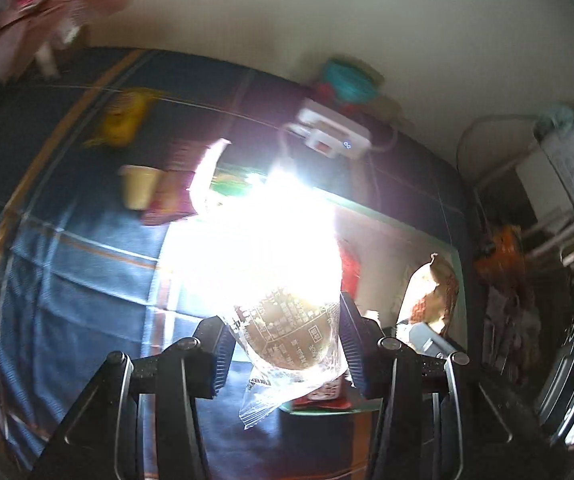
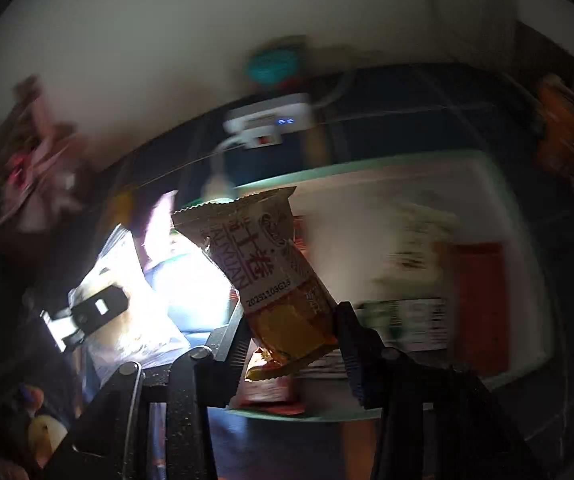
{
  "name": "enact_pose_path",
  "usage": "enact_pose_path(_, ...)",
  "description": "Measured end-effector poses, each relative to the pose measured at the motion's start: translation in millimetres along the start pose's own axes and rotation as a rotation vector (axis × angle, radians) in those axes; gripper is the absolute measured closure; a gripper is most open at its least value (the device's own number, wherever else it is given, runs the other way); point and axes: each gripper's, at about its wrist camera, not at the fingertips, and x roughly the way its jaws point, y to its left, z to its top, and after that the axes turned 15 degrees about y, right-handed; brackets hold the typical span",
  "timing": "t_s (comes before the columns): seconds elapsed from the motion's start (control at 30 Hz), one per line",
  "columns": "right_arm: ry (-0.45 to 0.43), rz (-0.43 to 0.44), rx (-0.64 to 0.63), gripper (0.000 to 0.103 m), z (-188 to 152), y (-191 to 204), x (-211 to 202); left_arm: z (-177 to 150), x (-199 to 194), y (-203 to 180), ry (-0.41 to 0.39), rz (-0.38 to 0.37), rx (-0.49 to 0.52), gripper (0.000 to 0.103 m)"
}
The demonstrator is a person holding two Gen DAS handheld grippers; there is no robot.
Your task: Organize snacks
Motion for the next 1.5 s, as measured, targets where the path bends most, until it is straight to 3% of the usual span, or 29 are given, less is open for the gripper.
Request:
enact_pose_path(0.13,0.007,-0.012,0.07,0.058,7.6,-29.6,2.6,6.1,24.1,-16.7,0.034,0.006,0.041,0.054)
enact_pose_path(0.53,0.023,-0.057,0.139,0.057,12.4,-51.7,5.8,2.9,63.5,-56.6,0.095,-0.019,0.143,0.053)
enact_pose_path(0.6,0.026,-0.067,0.143,0.057,5.7,-56.0,-1.8,1.4,63.7,-60.5,0.093,-0.011,0.153,0.049)
enact_pose_path(0.63,0.033,-0.066,0.146,0.056,5.8,-57.0,0.0,1.1,62.5,-61.2,0.091,-0.006,0.158,0.041)
enact_pose_path(0.67,0.036,-0.062,0.147,0.054,5.7,-57.6,0.8,1.9,61.5,-62.0,0.087,-0.002,0.161,0.034)
enact_pose_path(0.83,0.038,-0.076,0.146,0.046,2.5,-56.8,0.0,-1.8,48.4,-59.0,0.075,0.004,0.154,0.03)
enact_pose_path(0.9,0.038,-0.078,0.142,0.043,1.2,-55.6,-0.8,-3.2,42.4,-55.8,0.072,0.014,0.148,0.023)
enact_pose_path(0.97,0.038,-0.084,0.138,0.03,1.0,-54.2,-0.7,-4.9,36.7,-53.7,0.06,0.044,0.149,0.016)
enact_pose_path(1.13,0.039,-0.097,0.129,0.017,-0.4,-49.4,1.7,-15.9,22.0,-47.7,0.041,0.077,0.146,0.014)
enact_pose_path(1.23,0.04,-0.102,0.119,0.014,-1.5,-46.0,3.0,-24.3,17.2,-43.7,0.036,0.085,0.143,0.005)
enact_pose_path(1.37,0.027,-0.127,0.117,0.0,-4.3,-42.5,3.3,-26.1,14.1,-36.4,0.03,0.107,0.133,0.003)
enact_pose_path(1.5,0.024,-0.119,0.122,0.0,-5.6,-42.9,4.6,-26.4,10.3,-28.0,0.02,0.134,0.116,0.003)
